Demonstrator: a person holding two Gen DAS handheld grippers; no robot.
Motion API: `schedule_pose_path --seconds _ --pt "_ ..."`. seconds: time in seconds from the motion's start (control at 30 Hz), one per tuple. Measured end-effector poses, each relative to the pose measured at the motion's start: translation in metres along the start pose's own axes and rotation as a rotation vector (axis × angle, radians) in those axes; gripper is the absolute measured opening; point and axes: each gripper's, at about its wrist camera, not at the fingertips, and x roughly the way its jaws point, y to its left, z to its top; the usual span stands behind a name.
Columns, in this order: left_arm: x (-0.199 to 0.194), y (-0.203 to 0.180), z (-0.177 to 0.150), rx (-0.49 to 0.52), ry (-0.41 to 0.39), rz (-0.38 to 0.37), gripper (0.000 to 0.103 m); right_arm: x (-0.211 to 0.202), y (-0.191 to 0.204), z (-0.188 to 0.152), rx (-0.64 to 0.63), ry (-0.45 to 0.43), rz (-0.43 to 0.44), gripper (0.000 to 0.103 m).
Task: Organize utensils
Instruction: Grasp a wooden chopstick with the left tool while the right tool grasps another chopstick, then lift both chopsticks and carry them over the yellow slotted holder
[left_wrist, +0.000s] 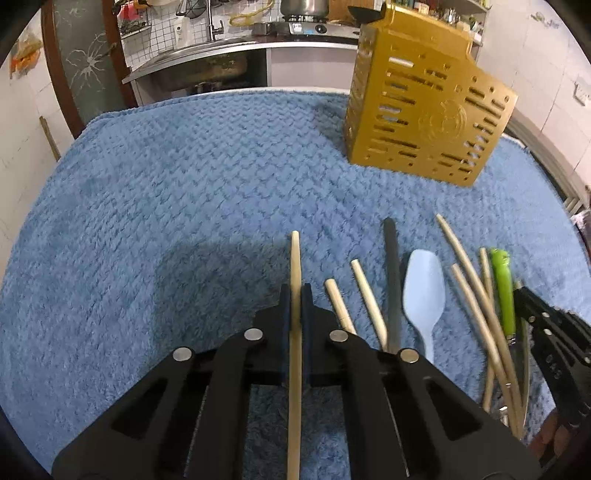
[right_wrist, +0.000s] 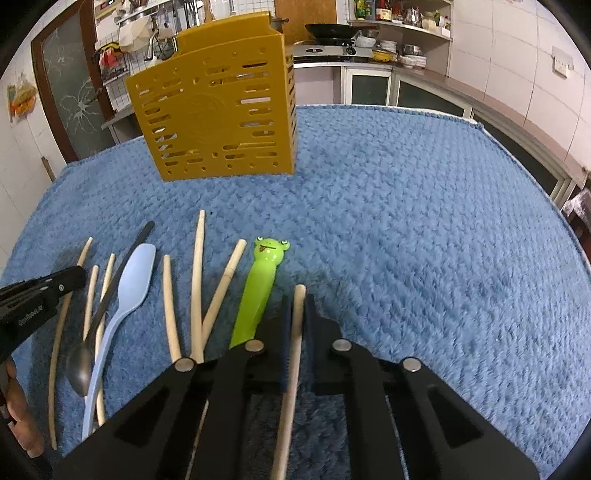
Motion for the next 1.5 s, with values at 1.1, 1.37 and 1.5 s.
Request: schedule_pose_path --seconds 1.1,1.37,1.5 --pt "-0.113 0.018 0.052 -0.059 -0.233 -0.260 0.004 -0.102 -0.029 0.078 0.072 -0.284 0.194 0.006" --pt "-0.115 0.021 0.069 -0.074 -0.263 -0.284 0.004 -0.105 -0.023 0.095 0.042 -0.323 0.187 0.006" --pt "-0.113 0.016 0.079 -0.062 -0.274 -0.285 0.004 -0.106 -0.026 0.104 0.041 -0.336 0.180 0.006"
